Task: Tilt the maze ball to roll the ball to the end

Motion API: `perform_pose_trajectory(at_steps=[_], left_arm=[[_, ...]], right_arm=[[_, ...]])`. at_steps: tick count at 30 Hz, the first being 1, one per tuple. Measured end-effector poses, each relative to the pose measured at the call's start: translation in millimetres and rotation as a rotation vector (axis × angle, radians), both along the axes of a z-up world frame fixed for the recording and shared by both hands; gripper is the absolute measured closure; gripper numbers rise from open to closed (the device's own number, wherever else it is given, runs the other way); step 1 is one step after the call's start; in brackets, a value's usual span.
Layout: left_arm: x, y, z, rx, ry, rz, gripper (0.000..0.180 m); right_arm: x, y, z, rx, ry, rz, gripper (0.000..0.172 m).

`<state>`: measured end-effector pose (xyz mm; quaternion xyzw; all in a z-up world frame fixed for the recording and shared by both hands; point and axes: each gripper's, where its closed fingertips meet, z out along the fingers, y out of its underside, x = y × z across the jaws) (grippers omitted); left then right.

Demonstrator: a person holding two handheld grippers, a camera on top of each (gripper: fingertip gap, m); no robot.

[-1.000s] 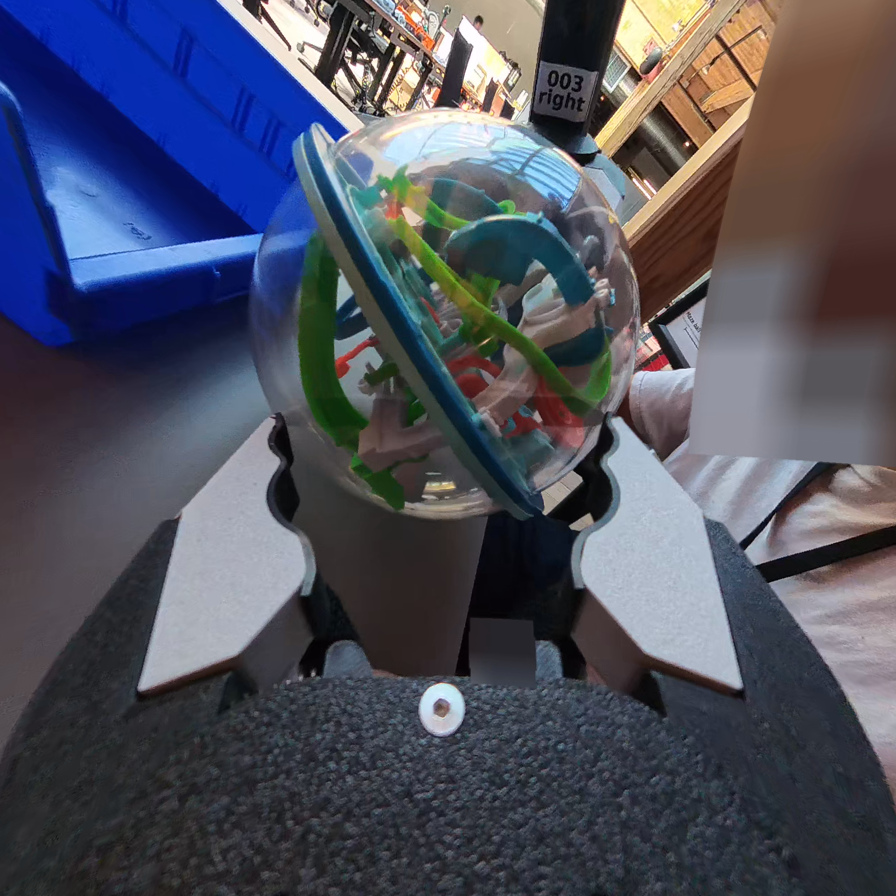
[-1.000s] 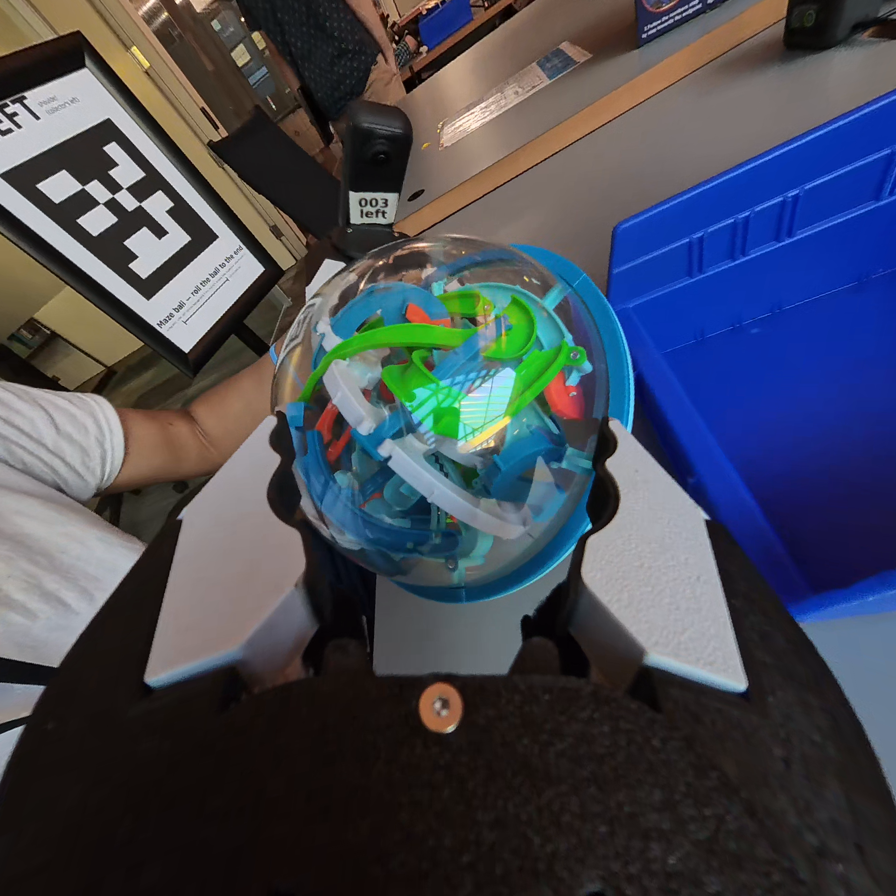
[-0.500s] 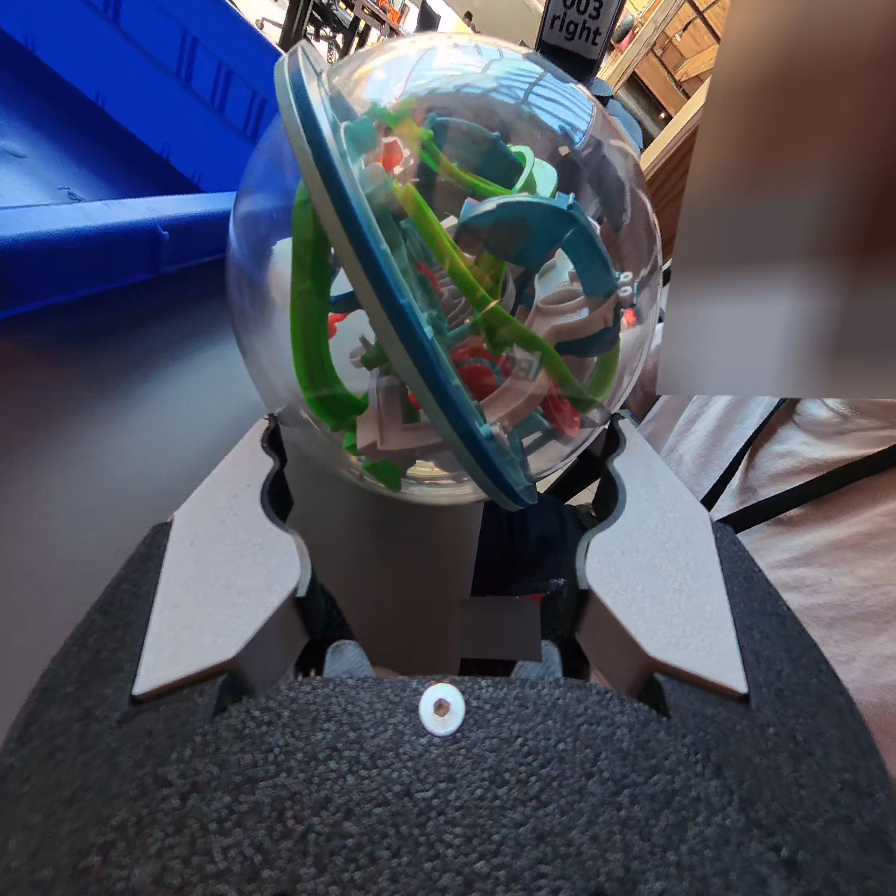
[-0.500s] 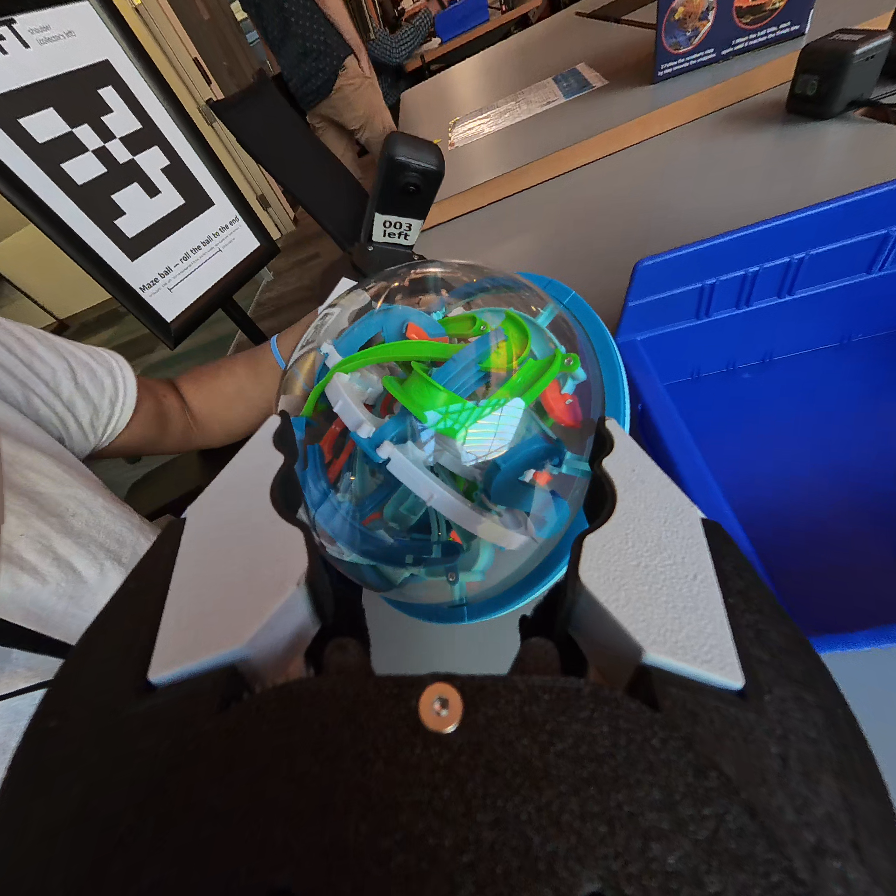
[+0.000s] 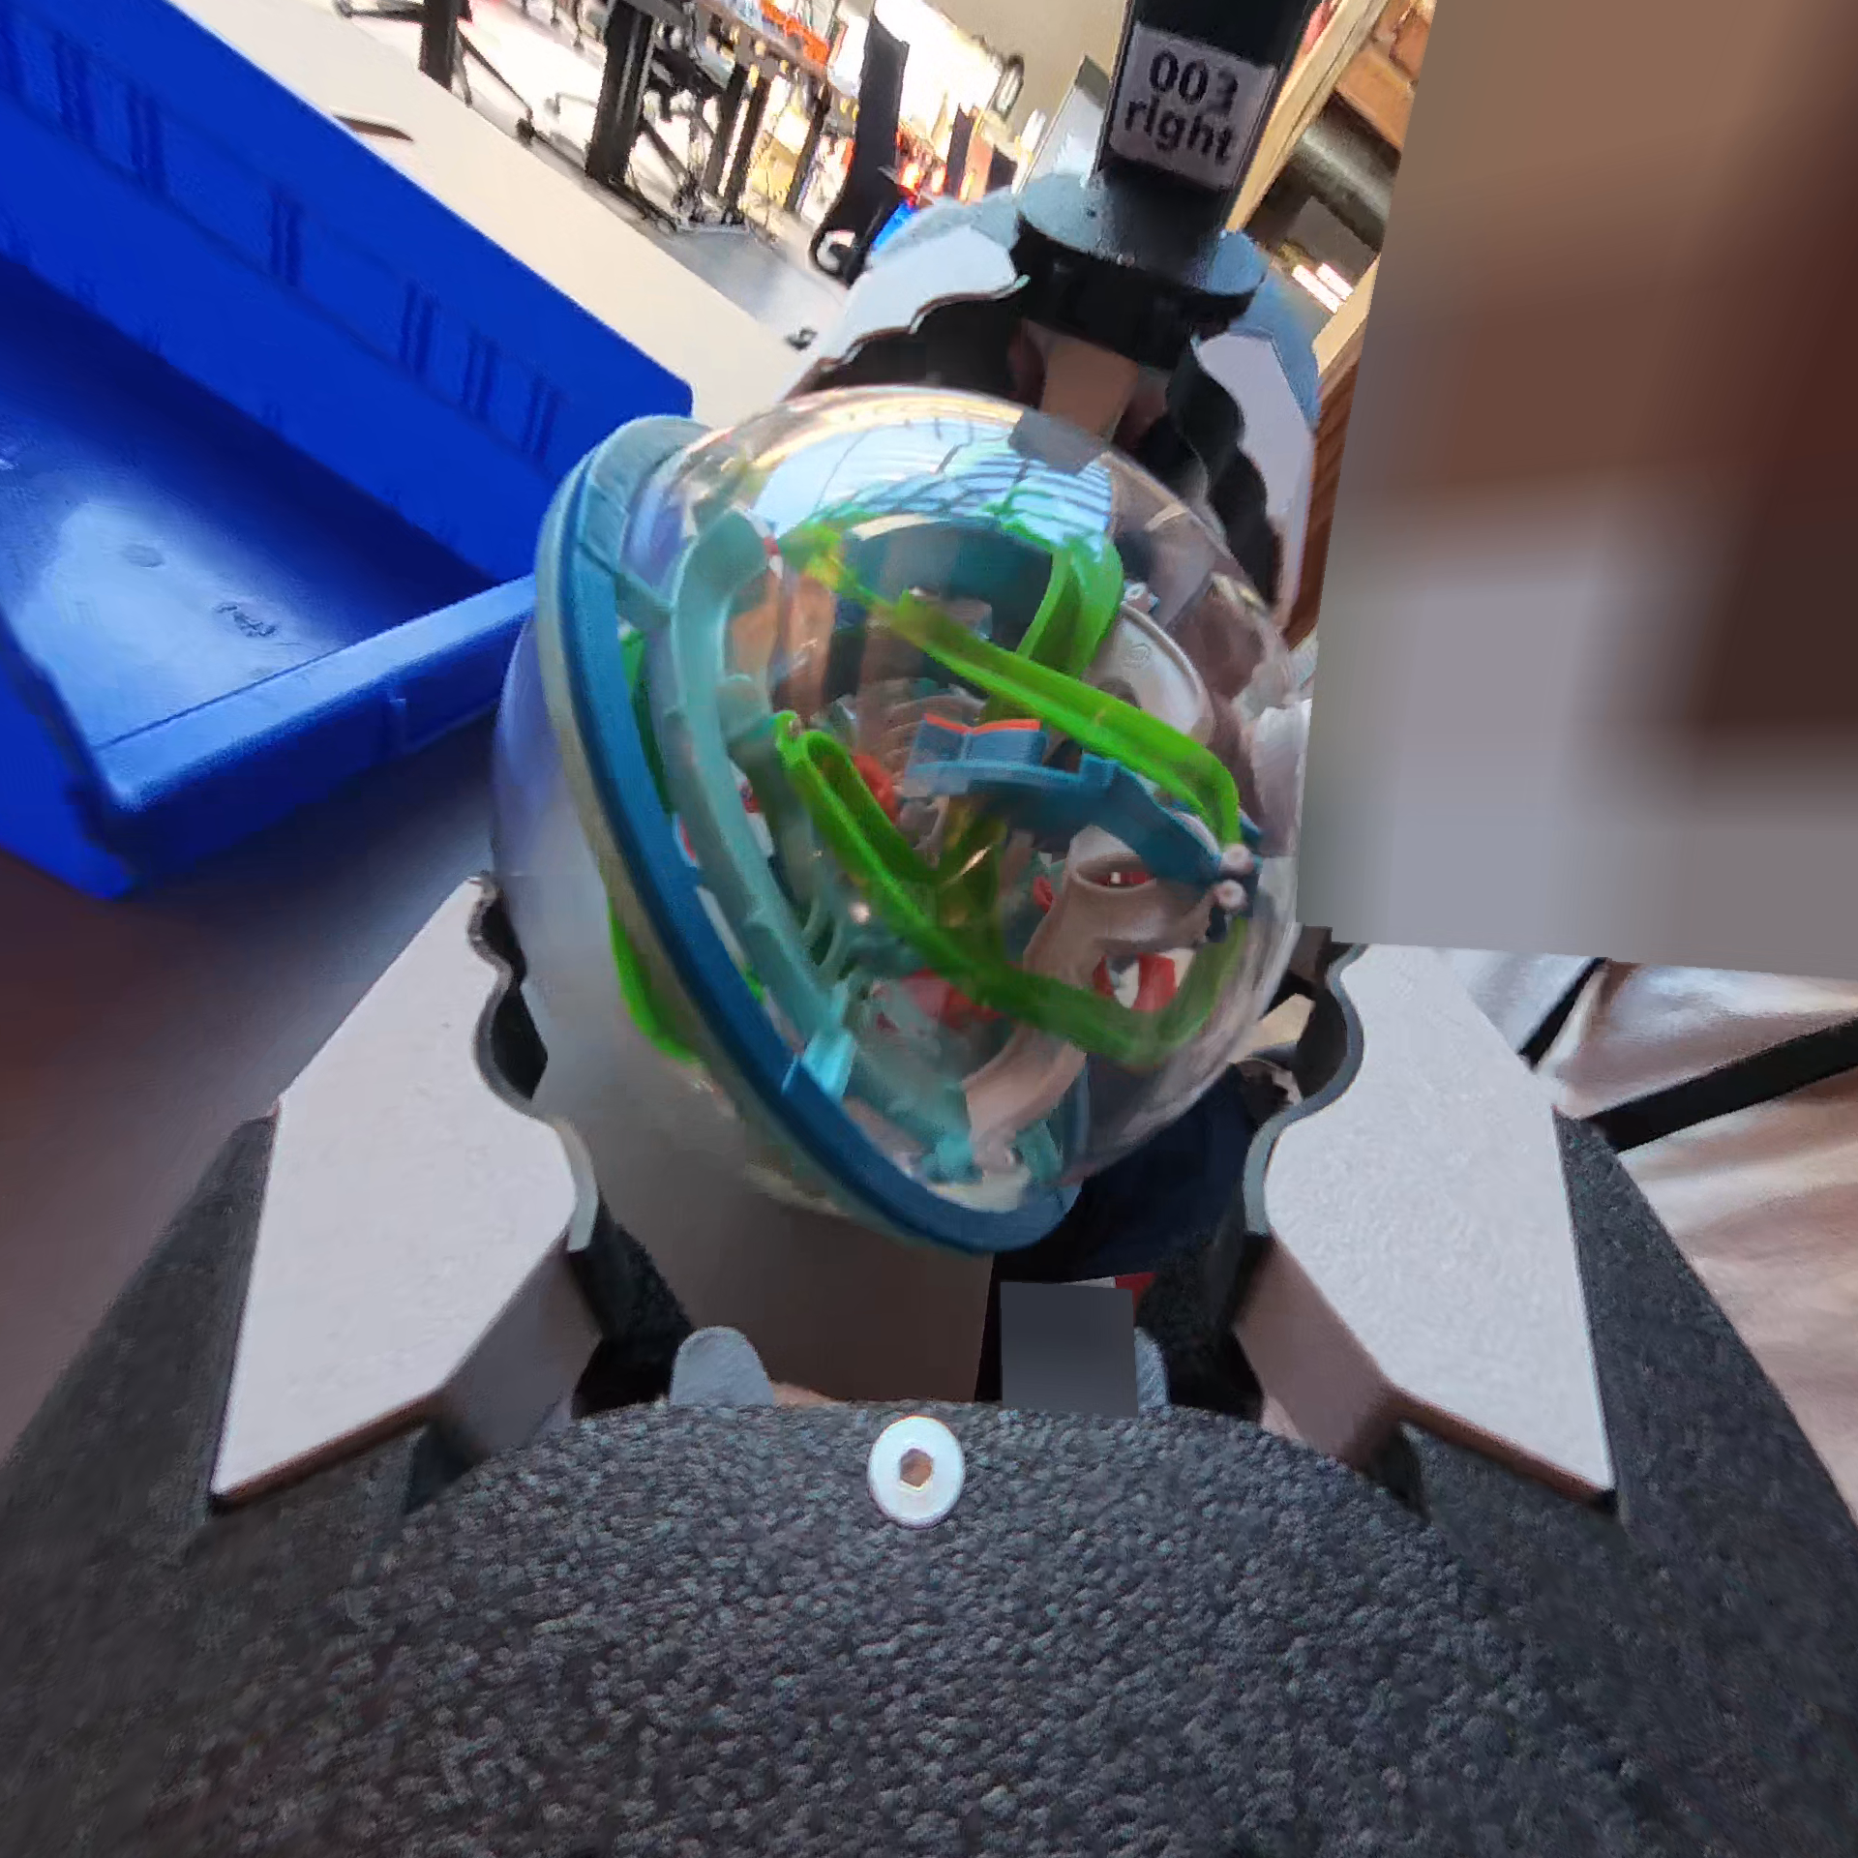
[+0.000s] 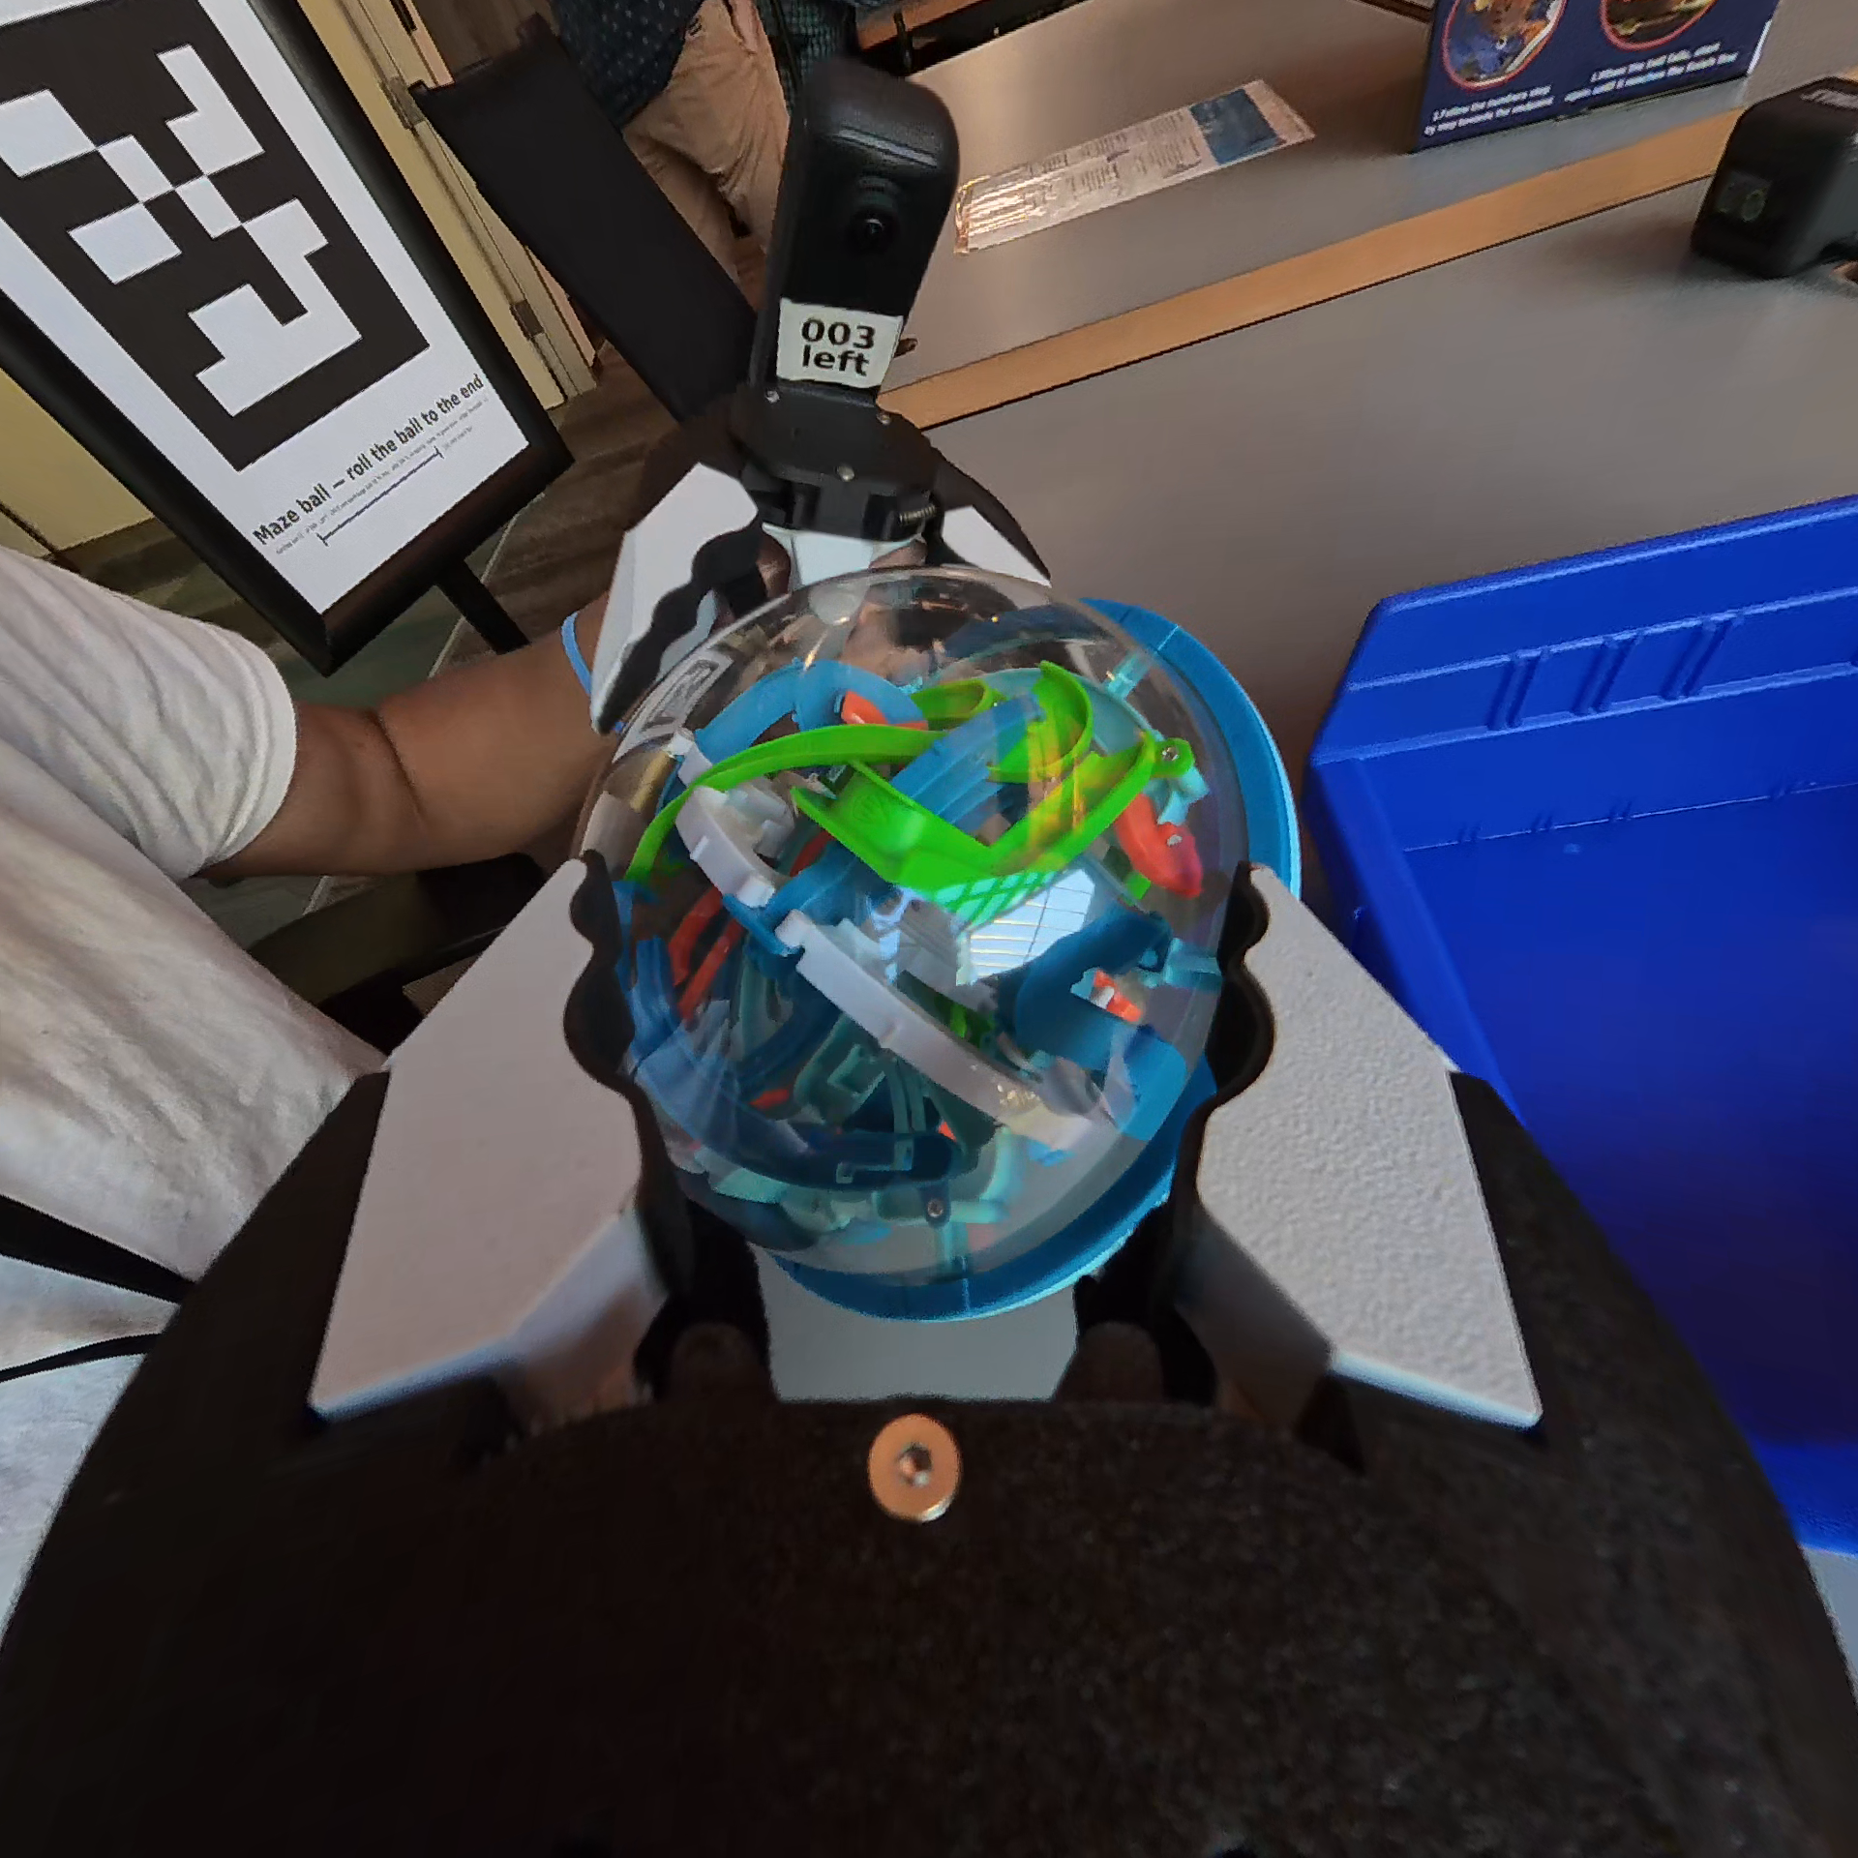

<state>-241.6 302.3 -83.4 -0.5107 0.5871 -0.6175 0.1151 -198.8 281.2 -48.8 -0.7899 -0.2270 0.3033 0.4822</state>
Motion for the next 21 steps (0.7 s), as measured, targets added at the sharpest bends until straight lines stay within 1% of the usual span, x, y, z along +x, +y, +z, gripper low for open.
perform_pose_trajectory(at_steps=[2,5,9,11,13,15,17,18,21], left_arm=[[5.9,-3.7,-3.8,0.032,0.019,0.014,0.026],[6.1,-5.2,-3.0,0.031,0.011,0.03,0.026],[4.2,-7.3,-2.7,0.043,-0.008,0.061,0.026],[2.0,-7.9,-3.2,0.047,-0.017,0.075,0.026],[-0.5,-6.8,-4.1,0.04,-0.019,0.092,0.026],[-3.3,-5.4,-5.1,0.029,-0.024,0.102,0.026],[-5.3,-4.3,-5.7,0.017,-0.035,0.111,0.026],[-6.2,-4.1,-6.0,0.015,-0.041,0.113,0.026],[-6.6,-3.2,-6.1,0.004,-0.047,0.12,0.026]], right_arm=[[-1.1,1.1,0.3,-0.001,0.0,-0.002,0.055],[0.5,1.3,1.0,-0.003,0.027,-0.005,0.055],[4.1,-5.3,9.5,-0.005,0.139,0.013,0.055],[16.8,-10.1,14.2,0.017,0.198,-0.023,0.052],[39.0,-13.3,7.2,0.036,0.219,-0.105,0.046],[54.9,-16.2,-7.9,0.007,0.251,-0.166,0.037],[53.4,-18.9,-22.0,-0.069,0.329,-0.157,0.032],[49.2,-19.0,-24.3,-0.089,0.364,-0.136,0.032],[37.5,-13.9,-19.2,-0.104,0.453,-0.08,0.038]])
